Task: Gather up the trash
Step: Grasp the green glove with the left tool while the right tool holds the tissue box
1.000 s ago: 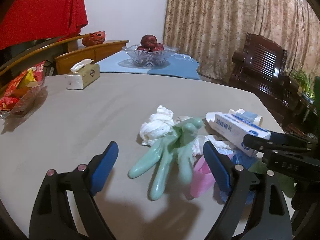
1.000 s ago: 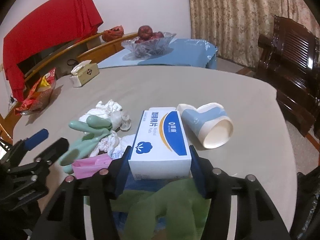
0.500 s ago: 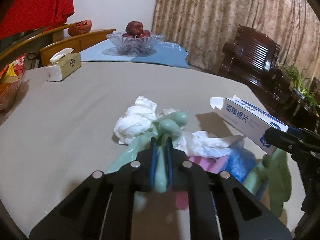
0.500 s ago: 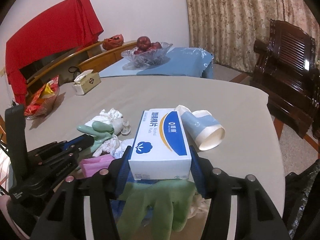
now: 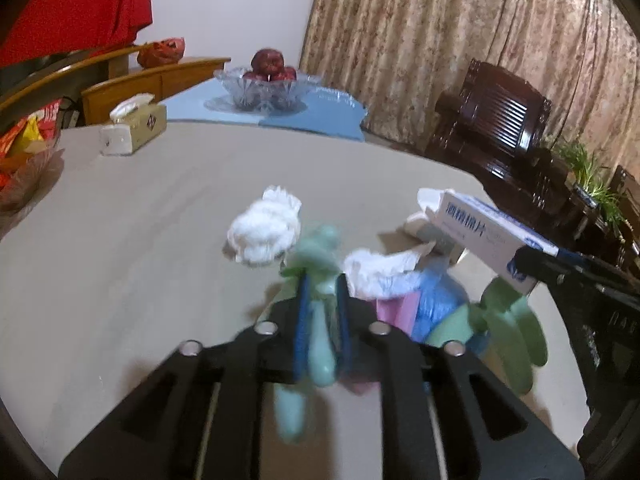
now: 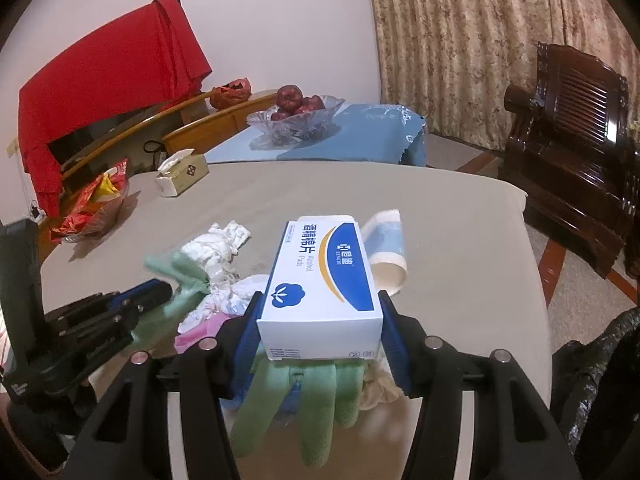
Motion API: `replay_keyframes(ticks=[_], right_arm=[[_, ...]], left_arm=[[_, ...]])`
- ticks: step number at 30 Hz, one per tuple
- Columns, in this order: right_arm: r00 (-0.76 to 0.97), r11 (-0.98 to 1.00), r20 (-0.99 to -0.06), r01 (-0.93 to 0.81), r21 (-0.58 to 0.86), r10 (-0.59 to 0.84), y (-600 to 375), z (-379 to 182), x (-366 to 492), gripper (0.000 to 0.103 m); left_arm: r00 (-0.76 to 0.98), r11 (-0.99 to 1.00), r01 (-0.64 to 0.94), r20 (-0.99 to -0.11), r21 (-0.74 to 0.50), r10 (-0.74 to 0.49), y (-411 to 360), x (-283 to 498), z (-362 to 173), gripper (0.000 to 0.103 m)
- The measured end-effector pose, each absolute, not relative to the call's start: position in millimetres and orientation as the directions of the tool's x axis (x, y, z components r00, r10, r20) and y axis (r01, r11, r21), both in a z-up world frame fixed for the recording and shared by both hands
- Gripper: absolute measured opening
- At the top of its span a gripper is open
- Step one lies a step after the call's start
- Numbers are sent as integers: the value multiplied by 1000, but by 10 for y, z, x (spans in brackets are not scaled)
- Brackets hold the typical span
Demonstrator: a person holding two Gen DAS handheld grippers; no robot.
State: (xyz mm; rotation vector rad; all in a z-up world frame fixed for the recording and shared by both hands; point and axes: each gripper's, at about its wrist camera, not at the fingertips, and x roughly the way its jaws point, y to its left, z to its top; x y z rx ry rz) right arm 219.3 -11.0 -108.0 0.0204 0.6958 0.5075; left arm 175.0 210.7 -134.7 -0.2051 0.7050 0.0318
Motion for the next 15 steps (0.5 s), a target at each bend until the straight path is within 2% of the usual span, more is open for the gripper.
replay_keyframes(ticks=[1,2,4,10,12,14,15], right_arm=[[650,879,-610,-439,183,452,-122,-1091,2190,55],[649,880,-612,-438,184,451,-126,-1099,2182,55],[649,881,-614,-437,184,450,-139,-1105,2178,55],[649,881,-612,-435,187,451,-165,-1107,2172,55],[648,880,-613,-436,188,452,-164,-1108,2174,55],[647,879,-613,-438,188,453,-154,-1105,2172,55],[647,879,-612,-439,187,454,-150,-1101,2168,55]], left_arm=[[758,979,-103,-652,-174,-36,2111,1743,-1372,31],[755,978,-114,-655,-174,-28,2119,1739,-1378,49],[762,974,-141,-647,-180,-9,2151,1721,-1353,61],[773,975,-153,-634,-163,16,2247,1853,-1275,60],[762,977,-140,-648,-160,3,2257,1933,-1305,54],[741,979,-121,-672,-163,-21,2245,2000,-1373,42],[730,979,-114,-683,-168,-32,2240,2020,-1407,41]])
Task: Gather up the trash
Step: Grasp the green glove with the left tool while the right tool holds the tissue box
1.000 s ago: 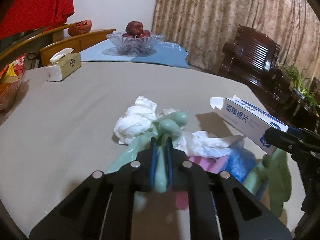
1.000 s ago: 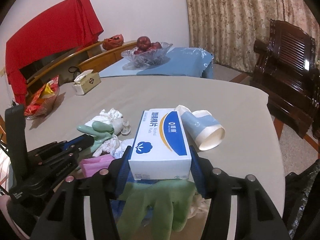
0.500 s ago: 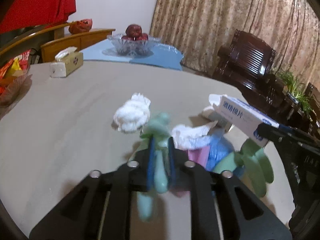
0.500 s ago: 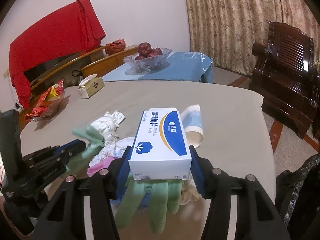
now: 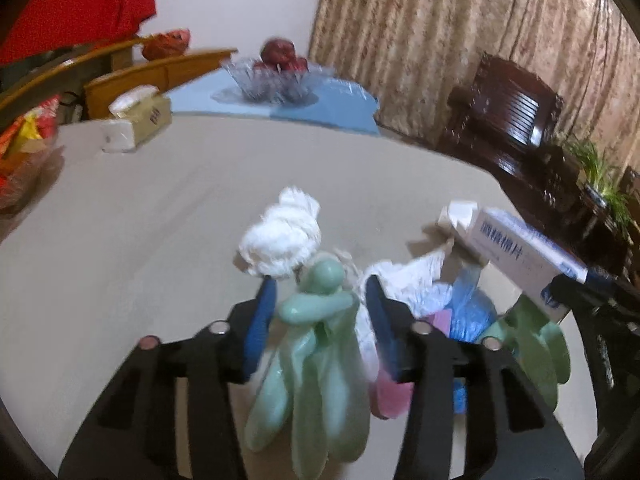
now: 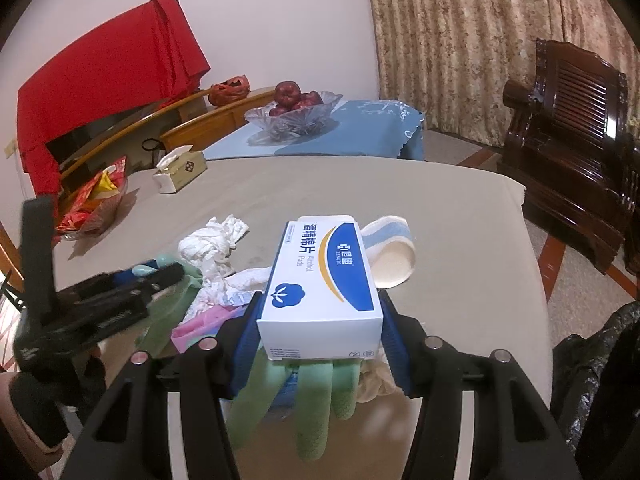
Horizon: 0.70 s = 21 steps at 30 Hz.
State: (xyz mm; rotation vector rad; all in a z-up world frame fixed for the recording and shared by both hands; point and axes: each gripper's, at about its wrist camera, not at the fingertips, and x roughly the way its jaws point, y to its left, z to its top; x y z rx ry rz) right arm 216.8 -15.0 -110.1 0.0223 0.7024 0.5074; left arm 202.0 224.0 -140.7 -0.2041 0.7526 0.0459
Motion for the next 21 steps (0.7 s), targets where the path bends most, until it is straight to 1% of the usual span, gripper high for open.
replay_keyframes(ticks=[1,2,3,5,7,13,21], right_arm=[[649,879,-611,-439,186,454,-147,-1093,2166,55],[650,879,-610,-440,185,454,-146,-1089,2162,55],[651,879,-609,-440,185,454,-150,-1085,2157,55],[650,879,-610,-441,183,453,-145,-1081,2154,55],[649,879,-612,-442,181,452,-147,-1073,2145,55],[652,878,-607,-444,181,455,-169,-1042,2104,55],[674,876,-575,-449,178,463,-258,-874,2011,55]], left_arm=[[721,979,-110,-692,-170,-39,2244,2039,-1450,35],[720,979,-107,-693,-174,-45,2239,2038,-1469,28],[722,978,-108,-690,-176,-45,2245,2034,-1480,25],[732,974,-116,-680,-194,-48,2258,2007,-1456,17],[750,971,-126,-660,-204,-41,2278,1966,-1390,12],[805,968,-127,-593,-214,-25,2287,1815,-1096,10],[834,970,-110,-551,-216,-28,2222,1630,-796,10]])
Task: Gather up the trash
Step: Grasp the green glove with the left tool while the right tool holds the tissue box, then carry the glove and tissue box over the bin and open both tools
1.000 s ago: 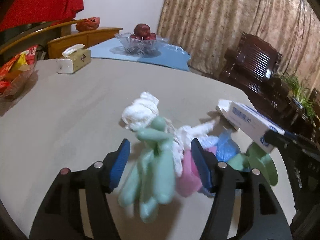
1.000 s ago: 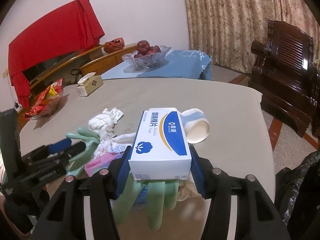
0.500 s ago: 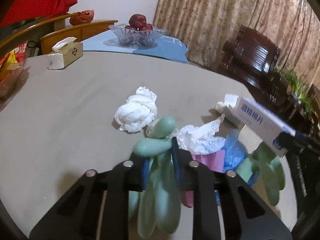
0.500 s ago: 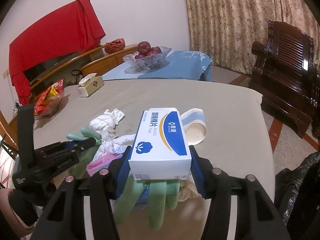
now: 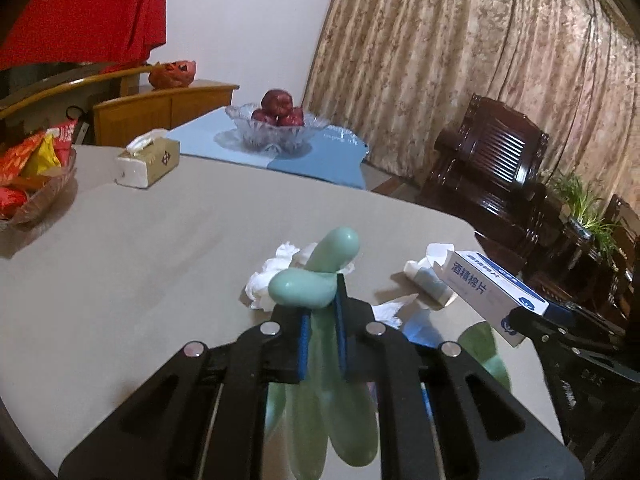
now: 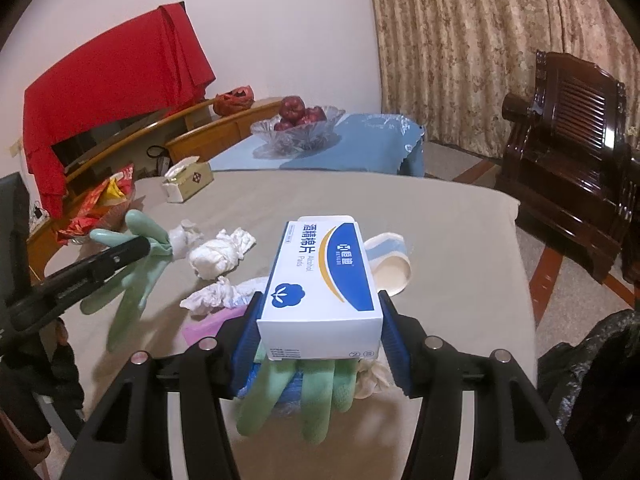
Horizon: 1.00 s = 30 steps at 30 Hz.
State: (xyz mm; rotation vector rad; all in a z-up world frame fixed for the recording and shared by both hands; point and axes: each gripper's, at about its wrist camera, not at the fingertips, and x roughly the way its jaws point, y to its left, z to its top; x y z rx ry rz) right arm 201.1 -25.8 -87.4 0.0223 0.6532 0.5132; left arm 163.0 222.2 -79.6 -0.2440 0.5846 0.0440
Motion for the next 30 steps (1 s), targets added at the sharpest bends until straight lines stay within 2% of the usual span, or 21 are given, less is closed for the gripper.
replay_keyframes(ticks=[17,30], right_arm=[[758,894,-480,-413,172,442,-812,-395,1467,55],[834,947,-450,-271,170,319,-1699,-264,965,55]], left_arm=[[861,978,34,-491,-207,-134,1380,1224,-394,10],[828,945,237,-461,-227,-318,218,1087,-306,10]])
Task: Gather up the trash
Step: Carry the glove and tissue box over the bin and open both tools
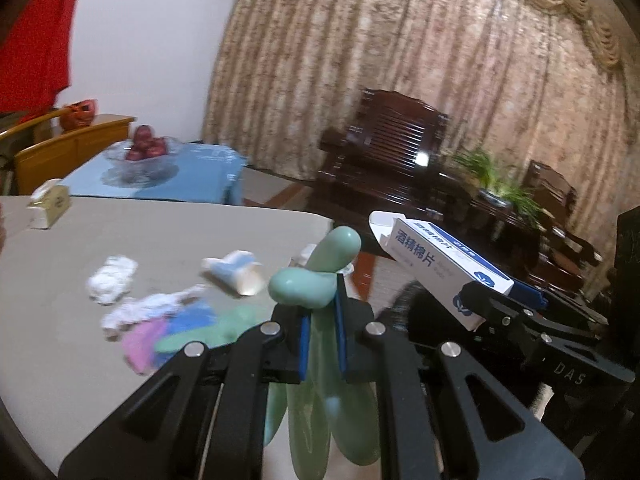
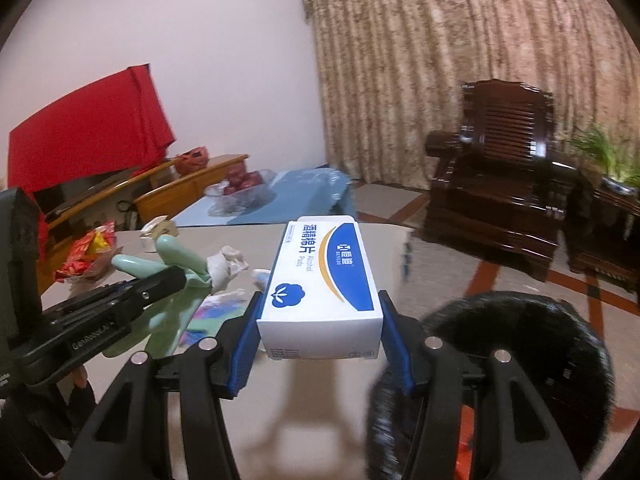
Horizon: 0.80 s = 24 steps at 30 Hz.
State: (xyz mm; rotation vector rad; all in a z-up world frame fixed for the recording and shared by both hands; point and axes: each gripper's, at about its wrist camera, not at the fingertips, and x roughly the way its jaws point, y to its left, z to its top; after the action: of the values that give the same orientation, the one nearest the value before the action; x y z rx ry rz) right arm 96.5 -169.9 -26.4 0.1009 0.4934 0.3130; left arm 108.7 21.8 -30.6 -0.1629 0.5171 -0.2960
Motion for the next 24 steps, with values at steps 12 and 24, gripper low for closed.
replay_keyframes(ticks=[12,24], right_arm=[[869,989,-483,-41,143,106,-2767,-416,525,55],[824,988,-566,83,129,4,-3314,-837,485,56]], left_arm=[[748,882,415,-468,-223,-471,-840,1200,-454,10],[647,822,506,-515,-261,-562,-1789,1523,-743,11]])
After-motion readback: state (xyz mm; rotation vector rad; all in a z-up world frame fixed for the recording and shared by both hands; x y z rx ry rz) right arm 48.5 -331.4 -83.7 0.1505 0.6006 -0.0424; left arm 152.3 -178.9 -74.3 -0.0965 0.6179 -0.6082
